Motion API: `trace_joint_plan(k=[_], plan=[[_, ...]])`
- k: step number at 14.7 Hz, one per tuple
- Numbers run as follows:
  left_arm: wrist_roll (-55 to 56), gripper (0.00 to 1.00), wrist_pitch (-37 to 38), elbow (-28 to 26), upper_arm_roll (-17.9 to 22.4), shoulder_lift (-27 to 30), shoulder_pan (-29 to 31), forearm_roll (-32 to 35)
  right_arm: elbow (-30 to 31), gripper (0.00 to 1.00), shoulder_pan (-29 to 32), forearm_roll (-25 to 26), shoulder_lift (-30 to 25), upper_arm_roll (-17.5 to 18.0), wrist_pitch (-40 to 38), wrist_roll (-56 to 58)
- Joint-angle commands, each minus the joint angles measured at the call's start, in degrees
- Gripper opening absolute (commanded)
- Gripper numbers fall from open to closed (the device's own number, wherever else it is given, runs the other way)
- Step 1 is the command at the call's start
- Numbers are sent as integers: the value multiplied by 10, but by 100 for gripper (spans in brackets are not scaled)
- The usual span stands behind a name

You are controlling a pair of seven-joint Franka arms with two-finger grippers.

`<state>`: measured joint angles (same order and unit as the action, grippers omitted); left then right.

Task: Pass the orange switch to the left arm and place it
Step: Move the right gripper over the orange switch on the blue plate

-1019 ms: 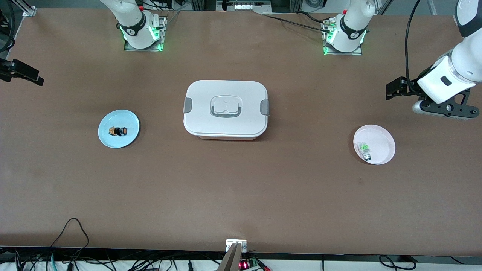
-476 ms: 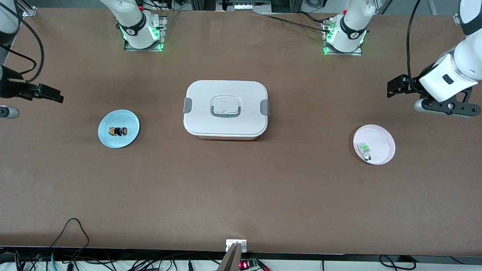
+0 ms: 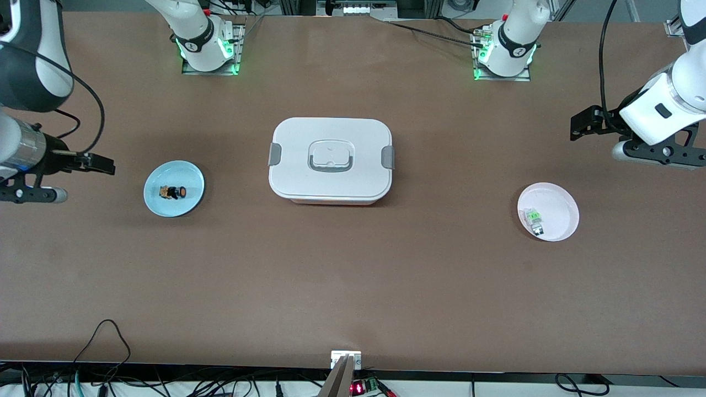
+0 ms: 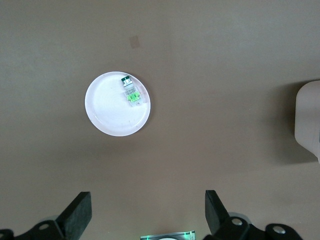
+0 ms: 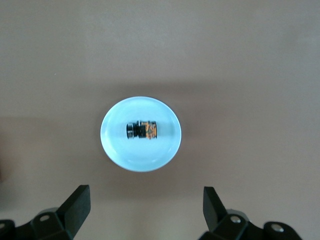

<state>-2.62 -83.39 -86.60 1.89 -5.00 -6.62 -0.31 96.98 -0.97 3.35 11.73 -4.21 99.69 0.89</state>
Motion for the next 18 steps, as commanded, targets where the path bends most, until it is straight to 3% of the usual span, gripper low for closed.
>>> trace_joint_plan(k=[1, 4, 7, 11, 18], plan=[[5, 100, 12, 11, -2, 0, 0, 6, 66, 100, -2, 9, -14, 3, 66, -2], [6, 100, 13, 11, -2, 0, 0, 6, 136, 100, -2, 9, -21, 21, 149, -4], [6, 100, 15, 11, -4, 0, -1, 6, 165, 100, -2, 9, -13, 25, 180, -4], [6, 100, 27, 12, -4, 0, -4, 6, 241, 100, 1, 10, -7, 24, 281, 3], [5, 100, 41, 13, 0, 0, 1, 6, 252, 100, 12, 10, 36, 24, 304, 73]])
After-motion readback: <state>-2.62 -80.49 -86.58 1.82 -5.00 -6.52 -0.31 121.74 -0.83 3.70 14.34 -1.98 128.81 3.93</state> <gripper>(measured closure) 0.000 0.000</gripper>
